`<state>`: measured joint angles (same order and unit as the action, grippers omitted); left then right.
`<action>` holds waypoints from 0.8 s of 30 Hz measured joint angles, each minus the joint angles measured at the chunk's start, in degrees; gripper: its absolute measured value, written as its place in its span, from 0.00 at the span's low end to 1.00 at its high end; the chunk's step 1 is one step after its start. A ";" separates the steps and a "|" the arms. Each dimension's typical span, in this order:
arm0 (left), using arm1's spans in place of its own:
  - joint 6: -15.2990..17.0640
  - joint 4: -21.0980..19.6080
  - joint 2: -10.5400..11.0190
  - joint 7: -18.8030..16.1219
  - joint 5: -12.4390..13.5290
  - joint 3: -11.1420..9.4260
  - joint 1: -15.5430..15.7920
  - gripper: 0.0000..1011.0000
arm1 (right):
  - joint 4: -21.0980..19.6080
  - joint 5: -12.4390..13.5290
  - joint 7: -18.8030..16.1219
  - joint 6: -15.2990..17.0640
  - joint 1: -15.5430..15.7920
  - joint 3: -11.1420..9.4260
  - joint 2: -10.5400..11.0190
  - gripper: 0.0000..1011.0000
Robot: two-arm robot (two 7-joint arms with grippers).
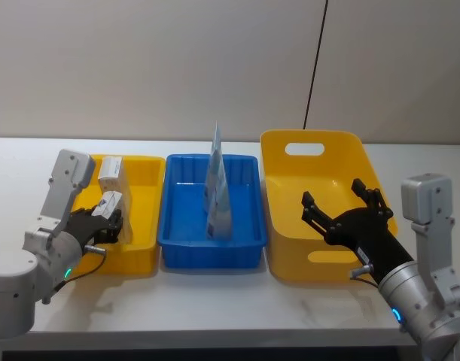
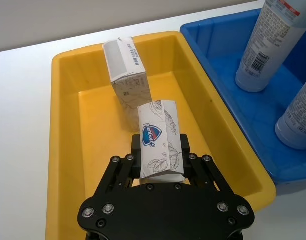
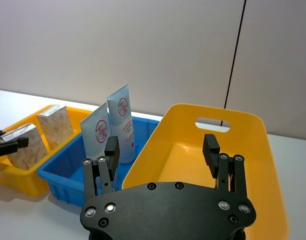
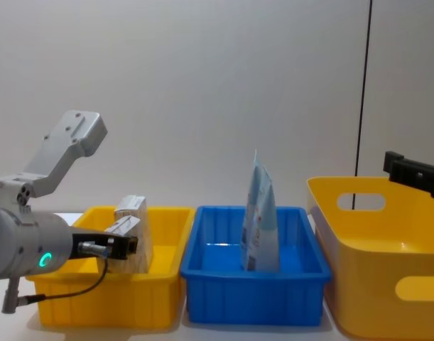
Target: Bimanual collaborative sorting of washing and personal care products
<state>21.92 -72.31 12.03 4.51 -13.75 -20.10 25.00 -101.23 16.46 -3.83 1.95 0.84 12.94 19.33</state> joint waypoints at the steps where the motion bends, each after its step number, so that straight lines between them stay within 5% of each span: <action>1: 0.00 -0.05 0.02 0.08 0.01 0.00 -0.03 0.36 | 0.00 0.00 0.00 0.00 0.00 0.00 0.00 0.99; 12: -0.82 -3.20 2.24 2.36 0.90 -0.57 -1.01 0.36 | 0.00 0.00 0.00 0.00 0.00 0.00 0.00 0.99; 24: -1.93 -11.29 7.24 5.94 2.81 -0.70 -1.88 0.36 | 0.00 0.00 0.00 0.00 0.00 0.00 0.00 0.99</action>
<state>19.99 -83.60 19.26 10.45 -10.94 -20.80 23.11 -101.23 16.46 -3.83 1.95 0.84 12.94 19.33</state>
